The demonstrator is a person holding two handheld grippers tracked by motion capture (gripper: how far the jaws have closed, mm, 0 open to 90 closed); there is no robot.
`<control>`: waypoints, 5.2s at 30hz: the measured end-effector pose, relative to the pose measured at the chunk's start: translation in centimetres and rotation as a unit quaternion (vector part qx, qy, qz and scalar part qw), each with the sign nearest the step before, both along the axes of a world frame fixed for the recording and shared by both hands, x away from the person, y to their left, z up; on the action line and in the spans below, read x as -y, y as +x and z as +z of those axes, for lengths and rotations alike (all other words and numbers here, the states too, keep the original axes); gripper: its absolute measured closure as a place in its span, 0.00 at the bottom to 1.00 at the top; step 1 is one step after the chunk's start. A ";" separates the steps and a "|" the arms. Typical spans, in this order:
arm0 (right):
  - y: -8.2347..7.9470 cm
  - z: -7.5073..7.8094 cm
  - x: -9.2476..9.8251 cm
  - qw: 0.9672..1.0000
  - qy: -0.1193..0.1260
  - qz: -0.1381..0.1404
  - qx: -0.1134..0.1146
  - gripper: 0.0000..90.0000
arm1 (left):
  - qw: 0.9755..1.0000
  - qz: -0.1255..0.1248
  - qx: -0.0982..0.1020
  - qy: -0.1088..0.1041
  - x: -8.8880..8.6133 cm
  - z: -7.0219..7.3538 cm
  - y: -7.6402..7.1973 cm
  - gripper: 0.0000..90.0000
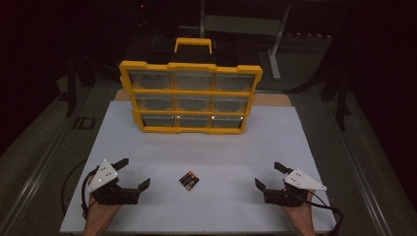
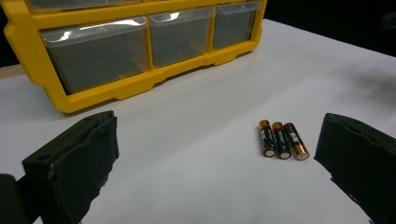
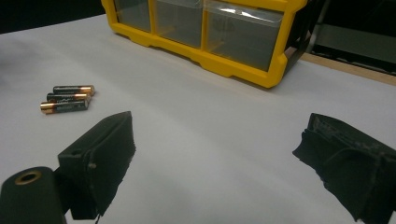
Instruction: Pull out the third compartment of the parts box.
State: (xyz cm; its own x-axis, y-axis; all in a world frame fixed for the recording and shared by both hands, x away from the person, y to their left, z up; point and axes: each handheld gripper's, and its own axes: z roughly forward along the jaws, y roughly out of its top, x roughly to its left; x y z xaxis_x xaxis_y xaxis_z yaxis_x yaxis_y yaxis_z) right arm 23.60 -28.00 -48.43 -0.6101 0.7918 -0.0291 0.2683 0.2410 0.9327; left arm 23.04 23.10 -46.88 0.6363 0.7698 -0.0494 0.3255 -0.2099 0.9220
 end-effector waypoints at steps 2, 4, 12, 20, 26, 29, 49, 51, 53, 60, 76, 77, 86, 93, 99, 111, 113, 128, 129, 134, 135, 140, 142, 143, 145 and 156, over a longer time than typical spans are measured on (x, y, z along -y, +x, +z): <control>0.0 0.0 -0.1 1.000 0.001 0.000 0.001 0.10 | 1.000 0.003 0.002 0.002 -0.1 0.0 0.0 0.00; 0.0 0.0 -0.1 1.000 0.002 0.001 0.000 0.10 | 1.000 0.006 0.002 -0.002 -0.1 -0.1 0.2 0.00; 0.1 0.2 -0.2 1.000 0.006 -0.002 -0.001 0.10 | 1.000 -0.001 0.001 0.015 0.4 -0.2 0.7 0.00; 0.3 1.3 -0.9 1.000 0.006 -0.004 -0.003 0.10 | 1.000 0.001 -0.007 0.014 0.3 -0.4 0.7 0.00; 1.0 2.8 -1.9 1.000 -0.001 0.001 0.006 0.10 | 1.000 0.002 -0.009 0.018 0.5 -0.5 0.6 0.00; 1.4 3.4 -2.4 1.000 -0.011 0.004 0.009 0.10 | 1.000 0.000 -0.010 0.019 0.6 -0.6 0.6 0.00; 5.7 8.0 -6.0 0.999 -0.032 0.005 0.040 0.10 | 1.000 -0.003 -0.011 0.022 1.0 -0.7 0.4 0.00; 6.1 8.3 -6.4 0.999 -0.035 0.006 0.041 0.10 | 1.000 -0.004 -0.011 0.023 1.0 -0.7 0.4 0.00; 6.5 8.5 -6.7 0.998 -0.037 0.008 0.043 0.10 | 1.000 -0.004 -0.012 0.022 1.0 -0.7 0.4 0.00; 7.9 9.4 -8.0 0.998 -0.039 0.010 0.049 0.09 | 1.000 -0.005 -0.013 0.020 0.9 -0.7 0.4 0.00; 11.5 11.0 -10.0 0.996 -0.061 0.009 0.063 0.09 | 1.000 -0.004 -0.015 0.019 0.8 -0.7 0.5 0.00; 11.9 10.9 -10.1 0.996 -0.056 0.008 0.063 0.09 | 1.000 -0.006 -0.015 0.018 0.8 -0.7 0.4 0.00; 13.2 11.2 -11.1 0.994 -0.085 0.008 0.065 0.09 | 1.000 -0.004 -0.015 0.017 0.8 -0.7 0.4 0.00; 13.8 11.6 -12.2 0.990 -0.117 0.011 0.073 0.09 | 1.000 -0.005 -0.016 0.017 0.8 -0.7 0.4 0.00; 14.3 12.0 -13.0 0.988 -0.138 0.015 0.075 0.09 | 1.000 -0.006 -0.016 0.017 0.8 -0.7 0.4 0.00; 15.2 12.0 -14.1 0.971 -0.224 0.014 0.087 0.09 | 1.000 -0.007 -0.017 0.016 0.8 -0.7 0.4 0.00; 15.3 12.0 -14.2 0.968 -0.236 0.016 0.087 0.09 | 1.000 -0.007 -0.017 0.016 0.8 -0.7 0.4 0.00; 15.8 12.1 -14.5 0.934 -0.340 0.008 0.112 0.09 | 1.000 -0.008 -0.018 0.017 0.8 -0.8 0.4 0.00; 15.8 12.1 -14.5 0.934 -0.340 0.008 0.112 0.09 | 1.000 -0.008 -0.018 0.017 0.8 -0.8 0.5 0.00; 15.8 12.2 -14.6 0.920 -0.371 0.003 0.129 0.09 | 1.000 -0.009 -0.019 0.017 0.9 -0.8 0.5 0.00; 15.7 12.2 -14.7 0.916 -0.380 0.002 0.132 0.09 | 1.000 -0.010 -0.019 0.017 0.9 -0.8 0.5 0.00; 15.5 12.2 -15.0 0.891 -0.425 0.000 0.159 0.09 | 1.000 -0.010 -0.021 0.016 0.9 -0.8 0.5 0.00; 15.5 12.2 -15.0 0.881 -0.441 -0.003 0.170 0.09 | 1.000 -0.010 -0.021 0.016 0.9 -0.8 0.5 0.00; 15.5 12.2 -15.0 0.881 -0.441 -0.003 0.170 0.09 | 1.000 -0.010 -0.021 0.016 0.9 -0.8 0.5 0.00; 15.5 12.2 -15.1 0.878 -0.447 -0.005 0.174 0.09 | 1.000 -0.010 -0.021 0.015 0.9 -0.8 0.5 0.00; 14.9 12.9 -15.3 0.833 -0.505 -0.017 0.225 0.09 | 1.000 -0.013 -0.023 0.017 1.0 -0.9 0.5 0.00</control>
State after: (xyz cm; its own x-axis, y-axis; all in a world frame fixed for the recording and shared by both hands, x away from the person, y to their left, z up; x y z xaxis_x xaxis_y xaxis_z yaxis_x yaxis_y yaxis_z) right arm 38.48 -12.67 -35.52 -0.3345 0.2419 -0.9108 -0.0314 0.9631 0.2673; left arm 23.53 22.12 -47.74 0.6535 0.7550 -0.0541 0.3623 -0.2493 0.8981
